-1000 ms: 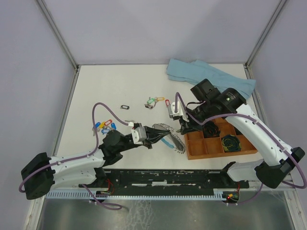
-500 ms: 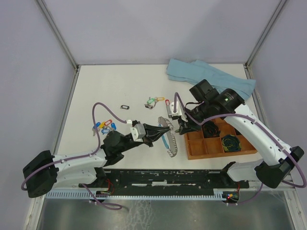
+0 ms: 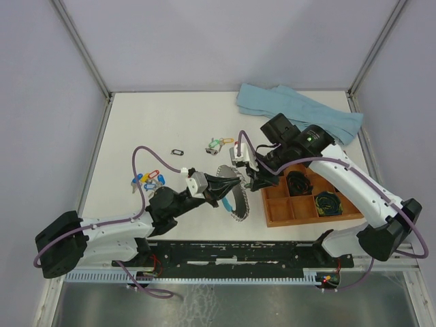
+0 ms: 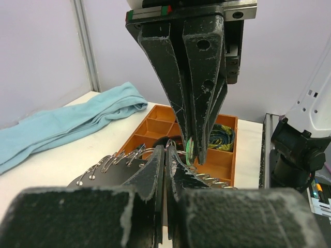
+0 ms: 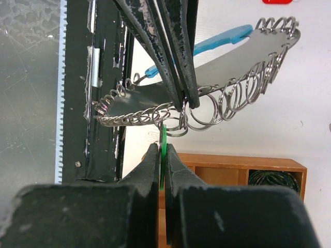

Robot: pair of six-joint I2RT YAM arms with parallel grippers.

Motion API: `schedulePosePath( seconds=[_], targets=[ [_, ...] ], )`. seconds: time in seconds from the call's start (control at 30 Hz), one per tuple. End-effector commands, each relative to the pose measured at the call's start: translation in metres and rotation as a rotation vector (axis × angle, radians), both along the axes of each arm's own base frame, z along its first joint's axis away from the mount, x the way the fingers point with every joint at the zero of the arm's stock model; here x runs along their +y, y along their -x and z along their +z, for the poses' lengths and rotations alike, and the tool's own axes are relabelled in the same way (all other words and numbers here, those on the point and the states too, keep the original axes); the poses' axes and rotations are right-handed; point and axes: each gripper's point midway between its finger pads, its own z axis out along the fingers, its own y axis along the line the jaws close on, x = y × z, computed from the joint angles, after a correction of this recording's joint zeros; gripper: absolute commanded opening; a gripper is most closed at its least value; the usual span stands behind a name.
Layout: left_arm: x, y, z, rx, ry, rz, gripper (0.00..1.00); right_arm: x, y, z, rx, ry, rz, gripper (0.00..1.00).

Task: Remove the keys from the keyring
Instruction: Remove the key from the keyring.

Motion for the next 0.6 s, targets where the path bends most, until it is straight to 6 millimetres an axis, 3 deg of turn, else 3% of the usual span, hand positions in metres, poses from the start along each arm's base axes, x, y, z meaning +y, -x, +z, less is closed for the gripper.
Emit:
schedulePosePath(
  seconds=[0.0, 0.17, 0.37, 0.57],
  targets=[
    [0.016, -0.005, 0.048, -0.043, 0.186, 0.054, 0.03, 0.003, -0.001, -0.005, 0.026, 0.021, -0.033, 0.01],
    [0.018, -0.005, 0.047, -0.033, 0.190, 0.062, 0.03, 0.005, -0.003, -0.005, 0.039, 0.019, -0.047, 0.01],
    [0.018, -0.005, 0.046, -0.027, 0.194, 0.057, 0.03, 0.013, 0.015, -0.001, 0.144, -0.023, 0.022, 0.01],
    [0.018, -0.002, 0.045, -0.054, 0.197, 0.048, 0.03, 0.017, 0.020, -0.004, 0.202, -0.026, 0.037, 0.01]
  ],
)
